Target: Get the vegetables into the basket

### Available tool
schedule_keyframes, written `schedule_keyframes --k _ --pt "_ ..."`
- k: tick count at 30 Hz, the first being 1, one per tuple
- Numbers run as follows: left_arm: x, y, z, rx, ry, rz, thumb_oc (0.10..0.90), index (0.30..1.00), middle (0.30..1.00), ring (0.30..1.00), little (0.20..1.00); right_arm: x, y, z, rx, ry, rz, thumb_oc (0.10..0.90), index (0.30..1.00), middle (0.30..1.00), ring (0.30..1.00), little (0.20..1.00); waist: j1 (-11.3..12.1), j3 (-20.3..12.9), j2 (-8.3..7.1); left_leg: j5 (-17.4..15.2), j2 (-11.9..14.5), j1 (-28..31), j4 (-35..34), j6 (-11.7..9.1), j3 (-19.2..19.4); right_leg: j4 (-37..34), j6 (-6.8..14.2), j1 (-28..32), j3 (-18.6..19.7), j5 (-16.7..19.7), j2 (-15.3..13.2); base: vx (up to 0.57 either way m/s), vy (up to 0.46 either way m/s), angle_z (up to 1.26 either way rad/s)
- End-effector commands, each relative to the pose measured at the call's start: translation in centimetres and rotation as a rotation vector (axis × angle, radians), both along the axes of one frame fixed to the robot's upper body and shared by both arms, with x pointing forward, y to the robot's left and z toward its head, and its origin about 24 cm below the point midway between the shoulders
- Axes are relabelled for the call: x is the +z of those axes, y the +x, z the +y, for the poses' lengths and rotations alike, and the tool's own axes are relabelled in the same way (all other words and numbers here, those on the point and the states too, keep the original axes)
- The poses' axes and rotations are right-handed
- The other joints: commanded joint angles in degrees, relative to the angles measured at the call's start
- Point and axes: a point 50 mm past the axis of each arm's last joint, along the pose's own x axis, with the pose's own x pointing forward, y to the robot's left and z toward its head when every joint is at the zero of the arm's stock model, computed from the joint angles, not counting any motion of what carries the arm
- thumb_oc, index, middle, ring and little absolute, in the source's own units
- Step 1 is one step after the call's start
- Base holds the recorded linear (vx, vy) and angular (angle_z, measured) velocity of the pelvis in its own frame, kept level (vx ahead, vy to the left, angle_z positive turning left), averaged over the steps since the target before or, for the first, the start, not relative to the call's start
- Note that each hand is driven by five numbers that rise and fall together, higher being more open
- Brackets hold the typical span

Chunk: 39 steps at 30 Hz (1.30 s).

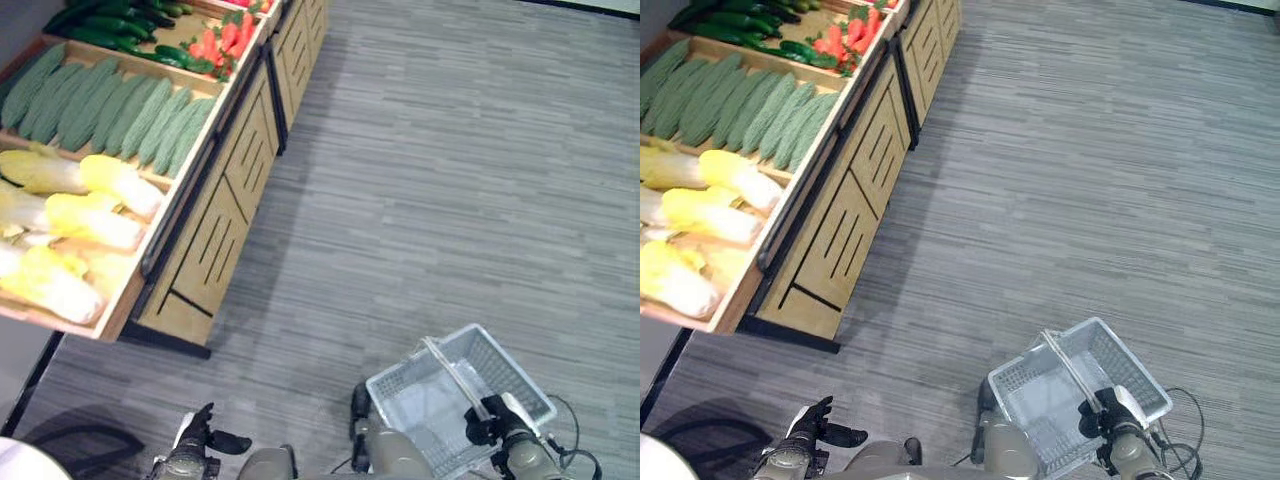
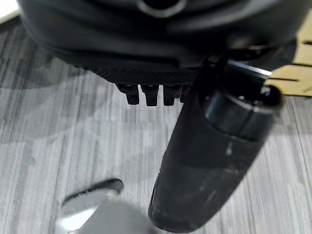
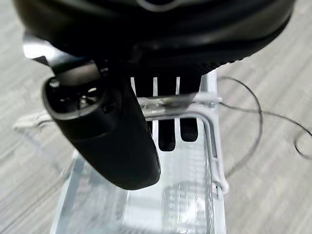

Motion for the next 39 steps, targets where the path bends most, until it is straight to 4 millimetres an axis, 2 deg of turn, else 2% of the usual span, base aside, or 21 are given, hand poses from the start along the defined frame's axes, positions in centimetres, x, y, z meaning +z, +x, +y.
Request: schedule_keyframes --k 1,3,5,6,9,11,17,20,25,28,30,32,34,37,38,39 --pt "1.6 2.6 1.5 -0.023 0.047 -0.092 0.9 1.0 1.0 1.0 1.0 1.9 -2.3 -4.4 -0.051 -0.133 0.025 0.4 0.3 0.3 0.3 0.3 -1.1 1.1 -0.77 10.7 4.2 -2.5 -2.3 -2.3 -1.4 3.8 7.2 -0.3 1.3 -2.4 -3.6 0.11 -0.203 0.05" --pt "1.7 3.0 1.3 -0.036 0.046 -0.104 0.9 1.0 1.0 1.0 1.0 1.9 -2.9 -4.8 -0.068 -0.138 0.033 0.4 0.3 0.3 0.3 0.3 -1.0 1.9 -0.87 11.3 3.7 -5.1 -2.6 -1.9 -0.7 3.4 7.1 0.9 1.1 -3.0 -3.5 0.11 -0.137 0.13" --pt "1.8 3.4 1.3 -0.05 0.053 -0.111 0.9 1.0 1.0 1.0 1.0 1.9 -3.4 -4.8 -0.079 -0.133 0.035 0.4 0.3 0.3 0.3 0.3 -1.0 2.0 -1.11 9.6 3.5 -8.8 -8.7 -0.9 2.4 2.2 7.6 2.0 0.4 -3.4 -3.9 0.19 -0.019 0.25" --pt "1.9 3.5 1.3 -0.058 0.064 -0.112 0.9 1.0 1.0 1.0 1.0 1.8 -3.4 -4.7 -0.082 -0.133 0.031 0.4 0.3 0.3 0.3 0.3 -0.7 1.7 -0.61 10.8 4.4 -10.0 -16.0 -0.8 4.4 1.8 8.2 2.7 0.5 -4.1 -3.5 0.24 0.101 0.18" --pt "1.7 2.7 1.9 -0.053 0.084 -0.081 0.9 1.0 1.0 1.0 1.0 1.4 -3.8 -4.3 -0.093 -0.129 0.042 0.4 0.3 0.3 0.3 0.3 0.3 1.0 0.31 16.5 6.5 -10.5 -23.2 -2.1 6.3 1.7 8.5 5.4 1.4 -5.7 -2.6 0.3 0.147 -0.16" --pt "1.4 1.9 2.1 -0.047 0.086 -0.051 0.9 1.0 1.0 1.0 1.0 1.1 -4.2 -4.1 -0.091 -0.123 0.06 0.4 0.3 0.3 0.3 0.3 0.3 0.2 0.39 15.8 6.4 -8.4 -24.6 -1.7 7.4 2.0 9.1 6.5 1.6 -6.4 -2.9 0.23 0.14 -0.45" --pt "1.1 1.2 2.0 -0.059 0.084 -0.026 0.9 1.0 1.0 1.0 1.0 0.5 -4.3 -3.5 -0.092 -0.111 0.085 0.4 0.3 0.3 0.3 0.3 0.6 -1.1 -0.08 13.4 4.1 -5.1 -25.7 0.3 9.8 3.1 11.0 7.4 3.5 -6.1 -5.4 0.16 0.19 -0.3" --pt "1.1 1.2 2.1 -0.062 0.088 -0.028 0.9 1.0 1.0 1.0 1.0 0.2 -3.5 -2.5 -0.054 -0.088 0.076 0.4 0.3 0.3 0.3 0.3 0.9 -1.5 -0.9 11.9 3.2 -4.2 -25.7 1.3 11.0 3.8 12.1 6.8 4.4 -5.2 -6.6 0.11 0.186 -0.15" --pt "1.5 1.6 2.7 -0.047 0.101 -0.05 0.9 1.0 1.0 1.0 1.0 0.0 -2.1 -1.5 -0.016 -0.075 0.057 0.4 0.3 0.3 0.3 0.3 1.4 -1.5 -1.89 9.5 1.4 -3.6 -24.7 2.9 11.5 5.9 13.8 5.6 5.3 -1.8 -8.3 0.07 0.137 -0.09" --pt "1.8 1.8 3.1 -0.04 0.109 -0.059 0.9 1.0 1.0 1.0 1.0 0.1 -1.4 -1.3 -0.004 -0.076 0.049 0.4 0.3 0.3 0.3 0.3 1.9 -1.3 -2.02 7.9 0.3 -2.7 -24.3 4.5 11.5 12.8 14.7 3.0 5.5 0.7 -9.2 0.05 0.15 -0.05" --pt "2.0 2.0 3.3 -0.024 0.111 -0.077 0.9 1.0 1.0 1.0 1.0 0.1 -1.1 -1.0 -0.001 -0.069 0.037 0.4 0.3 0.3 0.3 0.3 2.1 -0.7 -1.57 7.4 0.1 -1.7 -24.4 5.5 11.0 20.6 15.1 0.6 6.0 2.6 -8.7 0.06 0.13 -0.12" --pt "2.1 2.2 3.3 -0.02 0.109 -0.084 0.9 1.0 1.0 1.0 1.0 0.0 -1.1 -1.0 -0.003 -0.067 0.042 0.4 0.3 0.3 0.3 0.3 1.7 0.0 -0.93 6.7 -0.3 0.0 -24.6 5.8 9.6 23.7 14.8 -1.5 7.0 3.8 -8.1 0.12 0.078 0.0" --pt "2.3 2.5 3.4 0.002 0.106 -0.106 0.9 1.0 1.0 1.0 1.0 0.1 -0.8 -1.0 0.007 -0.073 0.039 0.4 0.3 0.3 0.3 0.3 1.3 0.6 -0.45 6.3 -0.5 1.8 -24.9 5.1 8.2 19.5 13.6 -4.5 6.4 2.9 -8.9 0.21 -0.058 0.39" --pt "2.5 3.1 3.5 0.005 0.116 -0.119 0.9 1.0 1.0 1.0 1.0 0.3 -0.3 -0.9 0.012 -0.077 0.024 0.4 0.3 0.3 0.3 0.3 -0.1 1.3 -0.96 4.9 -0.2 3.0 -24.4 3.3 4.2 6.5 14.3 -6.6 9.8 3.8 -9.9 0.21 -0.212 0.68" --pt "2.5 3.1 3.5 0.004 0.115 -0.119 0.9 1.0 1.0 1.0 1.0 0.3 -0.3 -1.0 0.012 -0.077 0.024 0.4 0.3 0.3 0.3 0.3 -0.2 1.4 -0.81 4.7 -0.1 3.1 -24.3 3.3 4.1 6.3 14.3 -6.3 9.6 3.8 -9.8 0.25 -0.245 0.64" --pt "2.4 2.7 3.8 0.017 0.123 -0.106 0.9 1.0 1.0 1.0 1.0 0.1 -0.6 -0.8 0.015 -0.071 0.033 0.4 0.3 0.3 0.3 0.3 -0.5 1.0 -1.23 3.7 0.4 4.1 -24.2 2.6 2.6 3.1 14.9 -7.0 10.4 5.0 -10.3 0.17 -0.157 0.8"
